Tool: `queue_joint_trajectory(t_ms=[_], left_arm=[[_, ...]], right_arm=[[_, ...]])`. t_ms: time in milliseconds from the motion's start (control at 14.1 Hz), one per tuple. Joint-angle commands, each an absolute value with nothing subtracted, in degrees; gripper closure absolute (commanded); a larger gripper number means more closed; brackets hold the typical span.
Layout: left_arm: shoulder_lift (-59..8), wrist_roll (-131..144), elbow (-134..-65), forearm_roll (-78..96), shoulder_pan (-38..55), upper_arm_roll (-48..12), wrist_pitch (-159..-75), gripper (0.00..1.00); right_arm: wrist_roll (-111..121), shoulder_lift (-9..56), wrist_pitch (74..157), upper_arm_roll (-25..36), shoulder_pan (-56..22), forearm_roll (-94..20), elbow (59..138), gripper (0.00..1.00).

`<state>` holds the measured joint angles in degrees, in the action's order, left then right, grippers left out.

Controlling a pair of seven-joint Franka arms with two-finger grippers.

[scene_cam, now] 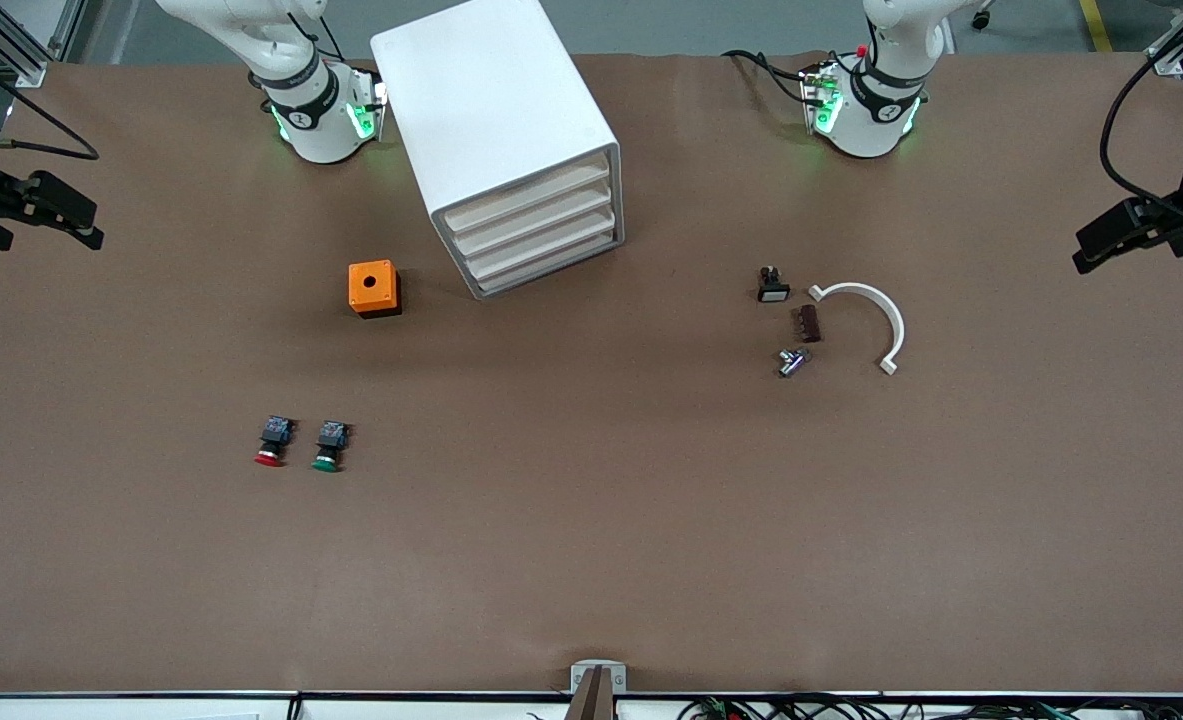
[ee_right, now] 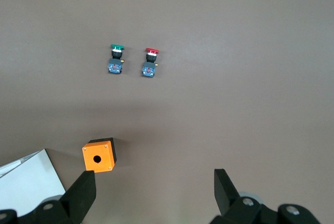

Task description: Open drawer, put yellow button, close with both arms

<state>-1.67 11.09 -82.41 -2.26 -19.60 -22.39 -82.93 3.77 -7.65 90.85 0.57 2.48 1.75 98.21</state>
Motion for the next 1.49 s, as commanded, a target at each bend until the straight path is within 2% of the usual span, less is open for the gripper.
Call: queue_joint_trajectory(t_ms=[0, 71, 425, 780, 1418], left_arm=[[3.9, 7.4, -87.6, 0.9, -11.1, -11.8, -83.0, 0.0], [4.5, 7.2, -88.4, 0.8, -9.0, -9.8, -82.9, 0.0], [7.3, 5.9, -90.9, 0.0, -5.7, -7.1, -82.9, 0.0], [8.2, 5.8, -91.1, -2.8, -4.4, -7.3, -83.0, 0.0], [5.7, 5.9, -89.6, -2.7, -4.3, -7.7, -84.4, 0.0]], right_arm=[[3.4, -7.5, 89.7, 0.8, 2.4, 2.3, 97.3, 0.0], [3.4, -7.6, 89.3, 0.7, 2.2, 2.3, 97.4, 0.0], [3.3, -7.3, 89.6, 0.5, 2.0, 2.3, 96.8, 0.0], [2.3, -7.0, 89.5, 0.5, 1.3, 1.8, 96.9, 0.0], [2.3, -6.8, 90.1, 0.7, 1.1, 2.4, 96.9, 0.0]])
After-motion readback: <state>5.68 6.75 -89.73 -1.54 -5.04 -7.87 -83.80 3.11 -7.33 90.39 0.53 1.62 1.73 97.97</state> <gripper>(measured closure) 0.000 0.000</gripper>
